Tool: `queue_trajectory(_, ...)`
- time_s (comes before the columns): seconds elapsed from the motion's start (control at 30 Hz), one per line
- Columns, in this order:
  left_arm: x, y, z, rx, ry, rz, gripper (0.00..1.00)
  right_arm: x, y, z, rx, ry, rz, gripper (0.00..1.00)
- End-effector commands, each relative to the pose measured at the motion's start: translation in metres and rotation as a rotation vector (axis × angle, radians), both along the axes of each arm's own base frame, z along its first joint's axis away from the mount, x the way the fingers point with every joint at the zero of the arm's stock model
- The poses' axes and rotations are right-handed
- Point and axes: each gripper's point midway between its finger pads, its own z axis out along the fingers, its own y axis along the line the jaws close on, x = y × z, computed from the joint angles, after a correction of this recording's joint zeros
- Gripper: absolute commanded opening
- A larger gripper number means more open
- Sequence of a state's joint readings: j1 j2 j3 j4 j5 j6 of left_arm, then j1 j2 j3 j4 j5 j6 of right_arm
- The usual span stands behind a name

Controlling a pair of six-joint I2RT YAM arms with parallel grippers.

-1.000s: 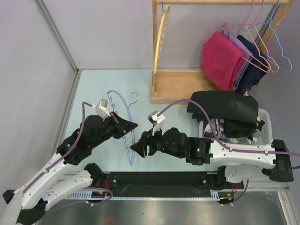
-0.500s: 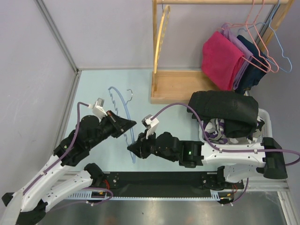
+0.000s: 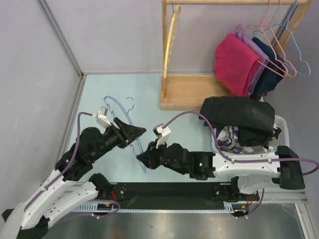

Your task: Remove the trousers from the hanger

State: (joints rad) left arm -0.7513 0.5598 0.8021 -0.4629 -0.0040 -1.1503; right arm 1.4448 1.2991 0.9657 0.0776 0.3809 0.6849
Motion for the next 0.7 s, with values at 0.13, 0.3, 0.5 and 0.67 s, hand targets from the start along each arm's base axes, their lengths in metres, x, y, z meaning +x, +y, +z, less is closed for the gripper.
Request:
queue_trajectory(0.13,-0.010,0.009,-0.002,0.024,-0.047,-0.018,0.77,0.012,-0.029,0.024,0.093,0.058,-0.123,0.00)
queue_trajectory(0.3,-0.013,0.011,-0.020,0.057,-0.019,-0.022,0.79,0.021,-0.045,0.016,0.097,0.083,-0.179,0.00)
queue_trajectory(0.5,-0.017,0.017,-0.016,0.069,-0.047,-0.025,0.79,0.032,-0.075,0.014,0.128,0.084,-0.269,0.00)
queue_trajectory(0.67,-0.015,0.026,-0.005,0.080,-0.089,0.015,0.78,0.040,-0.113,0.010,0.137,0.074,-0.360,0.00)
